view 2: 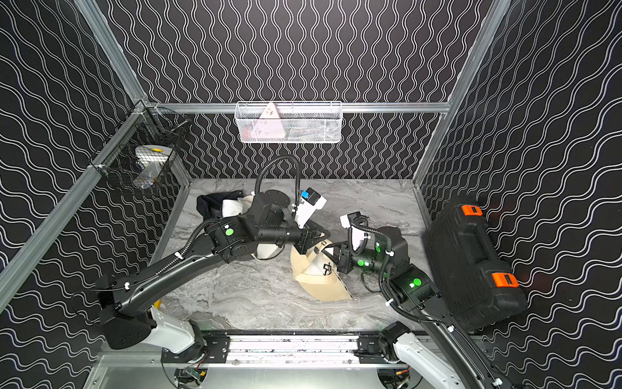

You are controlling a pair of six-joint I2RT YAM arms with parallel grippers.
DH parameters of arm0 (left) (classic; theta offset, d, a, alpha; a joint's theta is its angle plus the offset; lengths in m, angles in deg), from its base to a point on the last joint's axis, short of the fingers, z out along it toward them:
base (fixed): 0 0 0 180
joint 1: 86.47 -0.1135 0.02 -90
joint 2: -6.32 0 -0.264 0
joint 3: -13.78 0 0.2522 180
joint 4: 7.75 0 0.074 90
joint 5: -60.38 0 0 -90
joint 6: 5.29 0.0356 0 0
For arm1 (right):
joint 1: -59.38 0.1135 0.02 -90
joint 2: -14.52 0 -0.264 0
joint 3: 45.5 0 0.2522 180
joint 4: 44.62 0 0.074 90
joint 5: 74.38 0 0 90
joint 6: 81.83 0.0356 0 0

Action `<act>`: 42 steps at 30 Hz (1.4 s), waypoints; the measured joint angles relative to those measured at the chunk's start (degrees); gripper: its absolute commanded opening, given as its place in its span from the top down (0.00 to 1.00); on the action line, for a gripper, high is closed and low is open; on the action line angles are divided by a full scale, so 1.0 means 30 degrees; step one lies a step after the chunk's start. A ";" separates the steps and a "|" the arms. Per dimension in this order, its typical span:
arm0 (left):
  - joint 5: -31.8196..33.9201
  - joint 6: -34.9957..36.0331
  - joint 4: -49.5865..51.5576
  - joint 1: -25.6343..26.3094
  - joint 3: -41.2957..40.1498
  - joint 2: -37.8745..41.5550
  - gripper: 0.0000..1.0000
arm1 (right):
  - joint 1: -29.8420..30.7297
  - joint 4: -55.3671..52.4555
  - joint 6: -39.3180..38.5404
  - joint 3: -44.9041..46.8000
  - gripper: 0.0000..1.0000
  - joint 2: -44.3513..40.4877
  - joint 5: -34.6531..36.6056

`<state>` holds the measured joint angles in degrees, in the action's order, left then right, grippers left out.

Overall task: Open the adjustable buckle of the baseball cap
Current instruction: Open the adjustable buckle on the baseball cap.

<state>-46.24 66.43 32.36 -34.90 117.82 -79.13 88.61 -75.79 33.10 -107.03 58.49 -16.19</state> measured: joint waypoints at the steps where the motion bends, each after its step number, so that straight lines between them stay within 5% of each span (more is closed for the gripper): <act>1: 0.0044 0.0000 0.0000 0.0022 -0.0066 0.0058 1.00 | 0.0000 0.0036 0.0036 0.0029 1.00 -0.0058 0.0102; 42: 0.0627 -0.0226 -0.0474 0.0430 -0.2142 0.1486 1.00 | -0.0007 0.0903 0.1472 0.0313 1.00 -0.1093 0.1421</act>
<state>-44.36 65.75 30.94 -33.61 111.40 -74.67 88.59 -73.08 37.52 -106.09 55.21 -11.93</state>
